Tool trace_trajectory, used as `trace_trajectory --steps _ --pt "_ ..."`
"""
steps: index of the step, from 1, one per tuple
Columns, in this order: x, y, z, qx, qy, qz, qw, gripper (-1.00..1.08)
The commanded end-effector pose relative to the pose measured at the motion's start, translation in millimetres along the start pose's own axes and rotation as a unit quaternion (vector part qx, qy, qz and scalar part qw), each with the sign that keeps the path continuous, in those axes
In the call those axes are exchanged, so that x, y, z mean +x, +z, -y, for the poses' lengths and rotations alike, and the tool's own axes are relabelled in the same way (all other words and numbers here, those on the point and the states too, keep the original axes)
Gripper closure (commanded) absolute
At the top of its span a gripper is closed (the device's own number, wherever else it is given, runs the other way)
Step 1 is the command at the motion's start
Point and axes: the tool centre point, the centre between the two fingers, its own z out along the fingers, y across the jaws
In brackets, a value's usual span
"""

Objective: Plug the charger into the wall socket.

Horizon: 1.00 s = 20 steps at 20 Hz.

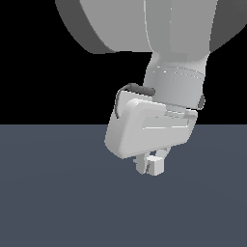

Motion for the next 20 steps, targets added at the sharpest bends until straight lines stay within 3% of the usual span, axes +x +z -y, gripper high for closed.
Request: trace_trajectory --steps 1,7,20 --pt "4 -6 -2 -0.006 0.019 -0.001 0.9998 1.08" --pt "15 -27 -9 -0.023 0.08 -0.002 0.9965 1.08" --pt "31 -64 -25 -0.055 0.191 -0.001 0.9801 1.08"
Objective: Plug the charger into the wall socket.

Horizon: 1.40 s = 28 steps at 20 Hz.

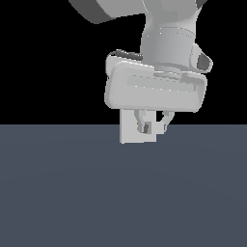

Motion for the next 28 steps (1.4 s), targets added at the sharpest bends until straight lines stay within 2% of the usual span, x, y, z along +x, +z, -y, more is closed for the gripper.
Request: trace_trajectory --steps 1,19,28 --pt "2 -4 -2 -0.004 0.013 0.001 0.9999 1.08" --pt "5 -8 -4 -0.008 0.027 0.002 0.9996 1.08" --pt "30 0 -5 -0.009 0.027 0.002 0.9996 1.08"
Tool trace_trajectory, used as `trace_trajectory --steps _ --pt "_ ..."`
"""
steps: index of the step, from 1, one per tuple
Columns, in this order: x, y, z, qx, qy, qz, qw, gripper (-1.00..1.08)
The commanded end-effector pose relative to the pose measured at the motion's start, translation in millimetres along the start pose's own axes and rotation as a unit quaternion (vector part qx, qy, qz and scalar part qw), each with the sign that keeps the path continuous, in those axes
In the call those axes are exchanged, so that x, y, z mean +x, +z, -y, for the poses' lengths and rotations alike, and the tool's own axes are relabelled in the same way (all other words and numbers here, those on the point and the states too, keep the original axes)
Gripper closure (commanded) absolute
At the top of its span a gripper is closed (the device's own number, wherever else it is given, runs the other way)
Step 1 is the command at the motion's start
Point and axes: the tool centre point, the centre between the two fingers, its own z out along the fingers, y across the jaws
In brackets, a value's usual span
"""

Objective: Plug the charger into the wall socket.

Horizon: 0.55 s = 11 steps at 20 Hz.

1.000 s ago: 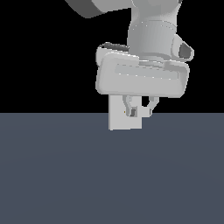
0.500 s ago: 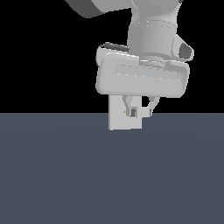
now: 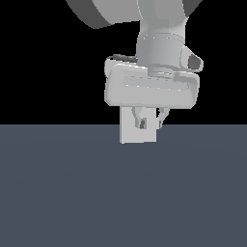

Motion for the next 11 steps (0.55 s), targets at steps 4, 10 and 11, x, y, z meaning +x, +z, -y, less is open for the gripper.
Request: trace_trajectory --steps 4,10,11 --pt "20 6 0 0.0 0.0 0.0 1.0 1.08" --pt "29 8 0 0.0 0.0 0.0 1.0 1.08" --pt "29 8 0 0.0 0.0 0.0 1.0 1.08"
